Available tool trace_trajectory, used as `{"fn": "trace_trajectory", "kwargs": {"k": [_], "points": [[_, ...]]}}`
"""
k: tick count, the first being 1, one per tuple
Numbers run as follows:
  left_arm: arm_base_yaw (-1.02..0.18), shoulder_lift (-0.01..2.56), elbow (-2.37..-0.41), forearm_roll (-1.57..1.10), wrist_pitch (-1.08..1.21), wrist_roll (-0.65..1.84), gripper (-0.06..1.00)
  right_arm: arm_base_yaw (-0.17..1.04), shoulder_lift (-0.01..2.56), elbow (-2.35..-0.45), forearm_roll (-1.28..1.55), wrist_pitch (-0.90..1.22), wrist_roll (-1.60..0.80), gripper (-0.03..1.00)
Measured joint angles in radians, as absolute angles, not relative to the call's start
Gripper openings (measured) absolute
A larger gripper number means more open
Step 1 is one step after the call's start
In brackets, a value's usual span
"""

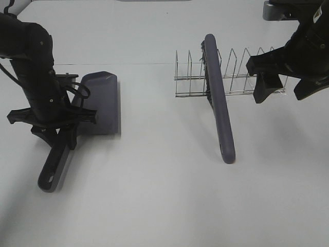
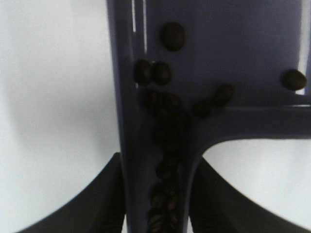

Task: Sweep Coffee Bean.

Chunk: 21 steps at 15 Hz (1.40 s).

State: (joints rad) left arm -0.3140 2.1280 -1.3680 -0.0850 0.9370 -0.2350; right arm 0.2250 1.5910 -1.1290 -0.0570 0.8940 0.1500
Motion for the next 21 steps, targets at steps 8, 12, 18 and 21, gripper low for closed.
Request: {"fn": "trace_trajectory", "kwargs": {"k": [8, 12, 18, 21], "points": [[-0.314, 2.116, -1.369, -0.088, 0.970, -0.181, 0.72, 0.225, 1.580, -1.123, -0.069, 0.868, 0.153, 0.70], [-0.314, 1.971, -1.369, -0.068, 1.023, -0.160, 0.73, 0.225, 1.566, -1.122, -0.050, 0.882, 0.163, 0.70], [-0.314, 1.675, -1.369, -0.034, 1.102, -0.163, 0.73, 0.225, 1.363, -0.870, -0.037, 0.807, 0.163, 0.70], [-0.314, 1.583, -1.366, 0.000, 1.147, -0.183, 0.73, 0.225, 1.235, -0.748, -0.037, 0.793, 0.153, 0.70]]}}
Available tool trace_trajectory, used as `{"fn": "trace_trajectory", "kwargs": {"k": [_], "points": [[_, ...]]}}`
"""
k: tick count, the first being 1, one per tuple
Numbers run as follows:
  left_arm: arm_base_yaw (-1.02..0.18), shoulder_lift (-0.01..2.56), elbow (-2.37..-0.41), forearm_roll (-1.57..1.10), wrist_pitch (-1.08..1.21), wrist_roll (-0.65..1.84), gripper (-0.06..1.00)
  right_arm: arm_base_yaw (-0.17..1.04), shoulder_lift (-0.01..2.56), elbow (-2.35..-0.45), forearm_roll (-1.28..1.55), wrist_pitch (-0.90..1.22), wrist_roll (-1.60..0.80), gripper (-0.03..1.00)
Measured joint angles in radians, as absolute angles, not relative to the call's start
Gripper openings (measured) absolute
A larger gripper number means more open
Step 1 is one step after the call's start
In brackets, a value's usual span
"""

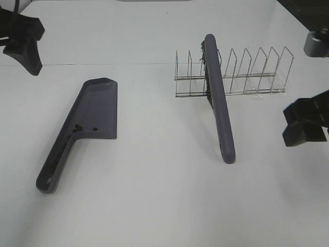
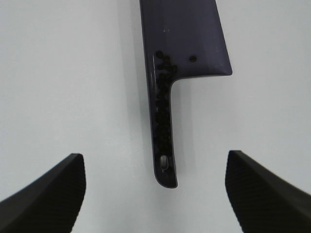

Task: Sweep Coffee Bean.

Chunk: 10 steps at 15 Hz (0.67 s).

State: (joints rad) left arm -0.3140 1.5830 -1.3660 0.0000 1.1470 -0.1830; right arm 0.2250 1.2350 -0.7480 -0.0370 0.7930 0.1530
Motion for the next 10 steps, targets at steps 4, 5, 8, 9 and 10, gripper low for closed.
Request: {"fn": "trace_trajectory", "kwargs": {"k": [4, 5, 8, 9, 10], "points": [[-0.314, 1.374, -1.211, 0.000, 1.142, -0.207, 0.73, 0.225, 1.012, -0.620, -0.033, 0.796, 0.141, 0.70], [-0.314, 1.313, -1.157, 0.000, 1.137, -0.209, 0.73, 0.225, 0.959, -0.595, -0.030, 0.802, 0.141, 0.70], [-0.314, 1.106, -0.997, 0.009, 1.117, -0.209, 0.73, 0.225, 0.798, -0.558, -0.030, 0.890, 0.120, 0.70], [-0.314, 1.047, -0.956, 0.012, 1.112, -0.209, 0.73, 0.225, 0.760, -0.555, -0.030, 0.922, 0.112, 0.70], [-0.314, 0.984, -0.912, 0.013, 1.099, -0.209, 0.73, 0.225, 0.719, -0.555, -0.030, 0.957, 0.098, 0.70]]}}
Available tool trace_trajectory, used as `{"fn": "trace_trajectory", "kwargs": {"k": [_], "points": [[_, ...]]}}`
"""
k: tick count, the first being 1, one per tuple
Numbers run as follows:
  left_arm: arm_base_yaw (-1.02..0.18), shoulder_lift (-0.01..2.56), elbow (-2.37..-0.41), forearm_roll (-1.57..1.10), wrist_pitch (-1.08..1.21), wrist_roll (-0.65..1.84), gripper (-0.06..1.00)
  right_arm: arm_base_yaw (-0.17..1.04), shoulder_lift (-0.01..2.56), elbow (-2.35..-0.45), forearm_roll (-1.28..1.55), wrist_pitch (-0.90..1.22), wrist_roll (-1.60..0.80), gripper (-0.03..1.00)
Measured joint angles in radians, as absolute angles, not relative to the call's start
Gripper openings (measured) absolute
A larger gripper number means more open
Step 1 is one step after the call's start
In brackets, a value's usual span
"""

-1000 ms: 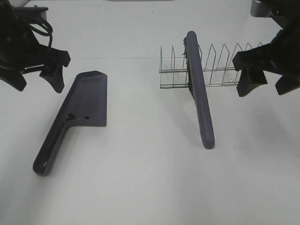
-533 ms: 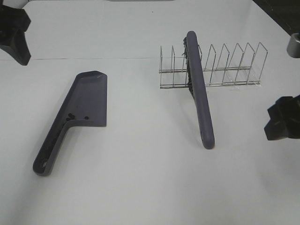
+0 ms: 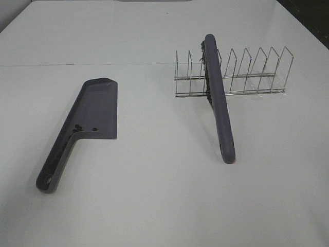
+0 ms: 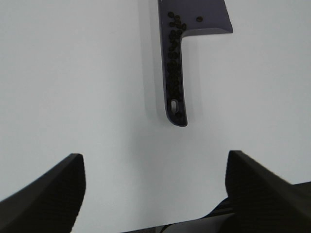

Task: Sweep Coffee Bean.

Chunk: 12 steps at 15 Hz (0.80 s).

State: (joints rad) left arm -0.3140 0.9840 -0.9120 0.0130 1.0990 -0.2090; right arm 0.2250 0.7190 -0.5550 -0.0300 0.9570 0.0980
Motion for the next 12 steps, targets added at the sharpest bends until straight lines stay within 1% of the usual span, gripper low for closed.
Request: {"fn": "trace_trajectory", "kwargs": {"k": [3, 4, 8, 12], "points": [[-0.314, 0.814, -0.792, 0.013, 1.086, -0.209, 0.73, 0.225, 0.630, -0.555, -0.030, 1.008, 0.077, 0.70], [-0.314, 0.676, -0.705, 0.013, 1.086, -0.209, 0.73, 0.225, 0.546, -0.554, -0.030, 1.043, 0.057, 0.70], [-0.314, 0.461, -0.603, 0.015, 1.085, -0.209, 0.73, 0.225, 0.423, -0.497, -0.030, 1.069, 0.038, 0.70], [-0.314, 0.277, -0.531, 0.038, 1.084, -0.156, 0.73, 0.225, 0.291, -0.457, -0.030, 1.102, 0.037, 0.70]]}}
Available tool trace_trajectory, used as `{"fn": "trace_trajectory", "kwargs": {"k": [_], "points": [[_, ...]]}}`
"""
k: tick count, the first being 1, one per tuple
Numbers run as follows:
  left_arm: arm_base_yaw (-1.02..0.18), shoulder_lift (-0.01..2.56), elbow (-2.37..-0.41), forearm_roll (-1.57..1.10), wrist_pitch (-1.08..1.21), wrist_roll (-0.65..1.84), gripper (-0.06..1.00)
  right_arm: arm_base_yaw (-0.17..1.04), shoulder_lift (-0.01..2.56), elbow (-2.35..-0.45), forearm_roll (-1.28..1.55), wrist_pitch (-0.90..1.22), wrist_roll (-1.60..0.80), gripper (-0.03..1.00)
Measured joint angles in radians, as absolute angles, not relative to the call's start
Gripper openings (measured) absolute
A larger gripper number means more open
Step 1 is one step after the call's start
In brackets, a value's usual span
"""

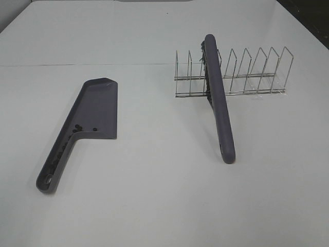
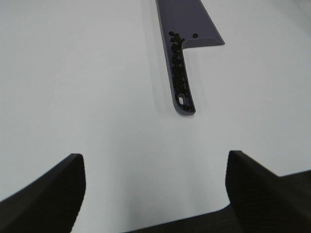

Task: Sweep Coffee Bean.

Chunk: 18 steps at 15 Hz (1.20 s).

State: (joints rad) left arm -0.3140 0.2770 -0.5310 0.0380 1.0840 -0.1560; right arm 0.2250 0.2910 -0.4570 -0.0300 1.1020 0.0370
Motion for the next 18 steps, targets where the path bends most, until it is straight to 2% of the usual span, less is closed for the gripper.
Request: {"fn": "trace_trajectory", "kwargs": {"k": [8, 18], "points": [[-0.314, 0.052, -0.528, 0.049, 1.077, -0.074, 0.73, 0.225, 0.003, -0.456, -0.030, 1.102, 0.036, 0.70], [-0.314, 0.038, -0.525, 0.085, 1.074, -0.074, 0.73, 0.225, -0.004, -0.456, -0.030, 1.102, 0.036, 0.70]]}}
